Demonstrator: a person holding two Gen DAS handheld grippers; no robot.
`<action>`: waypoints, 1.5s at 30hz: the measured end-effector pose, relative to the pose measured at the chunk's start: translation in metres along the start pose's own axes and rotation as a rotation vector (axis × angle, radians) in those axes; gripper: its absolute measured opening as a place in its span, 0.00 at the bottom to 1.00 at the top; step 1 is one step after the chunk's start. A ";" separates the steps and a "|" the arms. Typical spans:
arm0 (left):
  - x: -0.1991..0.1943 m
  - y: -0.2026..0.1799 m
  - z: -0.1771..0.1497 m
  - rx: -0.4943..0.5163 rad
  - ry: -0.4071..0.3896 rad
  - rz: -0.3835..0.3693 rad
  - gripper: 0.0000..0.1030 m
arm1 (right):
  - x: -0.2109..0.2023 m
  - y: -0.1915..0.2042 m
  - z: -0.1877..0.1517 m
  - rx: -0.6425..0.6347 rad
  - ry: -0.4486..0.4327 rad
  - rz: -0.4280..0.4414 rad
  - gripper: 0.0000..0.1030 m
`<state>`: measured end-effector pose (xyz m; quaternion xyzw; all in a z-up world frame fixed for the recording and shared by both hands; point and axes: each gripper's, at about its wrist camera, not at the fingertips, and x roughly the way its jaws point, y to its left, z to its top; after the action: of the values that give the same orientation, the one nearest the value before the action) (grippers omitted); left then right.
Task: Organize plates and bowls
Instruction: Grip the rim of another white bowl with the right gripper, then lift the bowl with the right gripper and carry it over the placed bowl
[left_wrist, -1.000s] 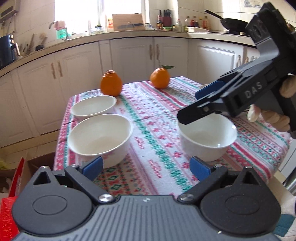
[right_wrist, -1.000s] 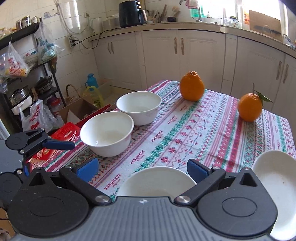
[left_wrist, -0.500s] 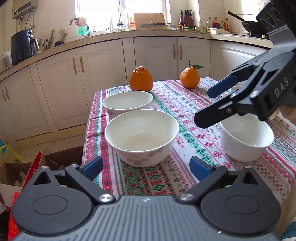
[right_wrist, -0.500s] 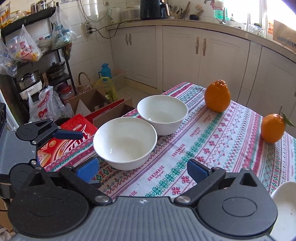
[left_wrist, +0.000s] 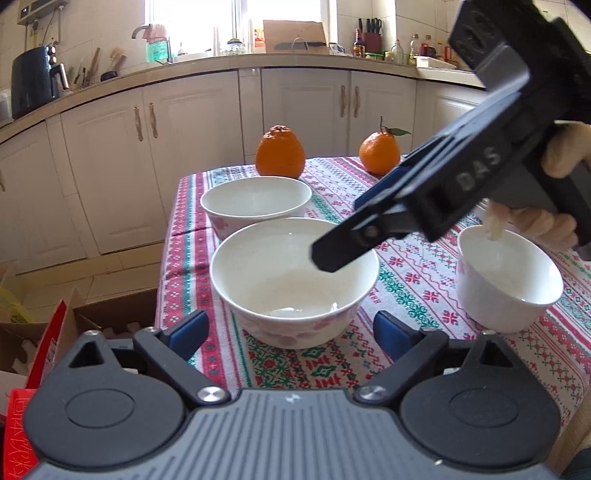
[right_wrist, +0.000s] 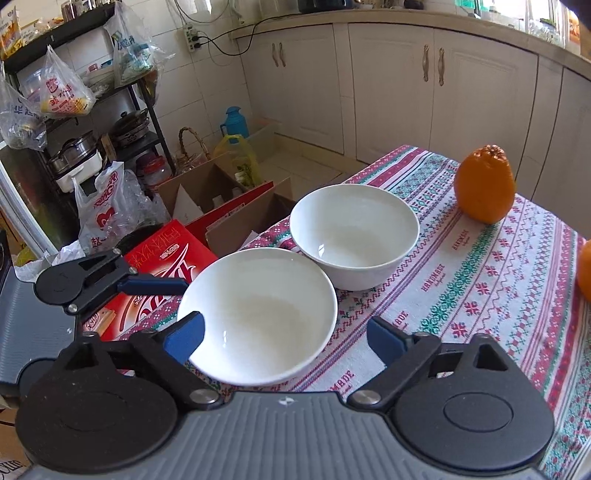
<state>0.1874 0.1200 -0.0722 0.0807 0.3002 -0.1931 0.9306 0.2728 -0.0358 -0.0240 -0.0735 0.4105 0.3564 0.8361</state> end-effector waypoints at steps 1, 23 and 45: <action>0.002 0.000 0.000 0.000 0.002 0.004 0.89 | 0.003 -0.001 0.001 0.001 0.006 0.003 0.86; 0.007 0.003 0.002 0.020 0.015 -0.021 0.77 | 0.033 -0.013 0.013 0.031 0.056 0.040 0.53; -0.019 -0.019 0.014 0.084 0.021 -0.050 0.77 | -0.012 -0.005 -0.002 0.036 0.023 0.045 0.54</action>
<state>0.1727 0.1046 -0.0506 0.1140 0.3037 -0.2280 0.9180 0.2698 -0.0465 -0.0176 -0.0534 0.4279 0.3669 0.8243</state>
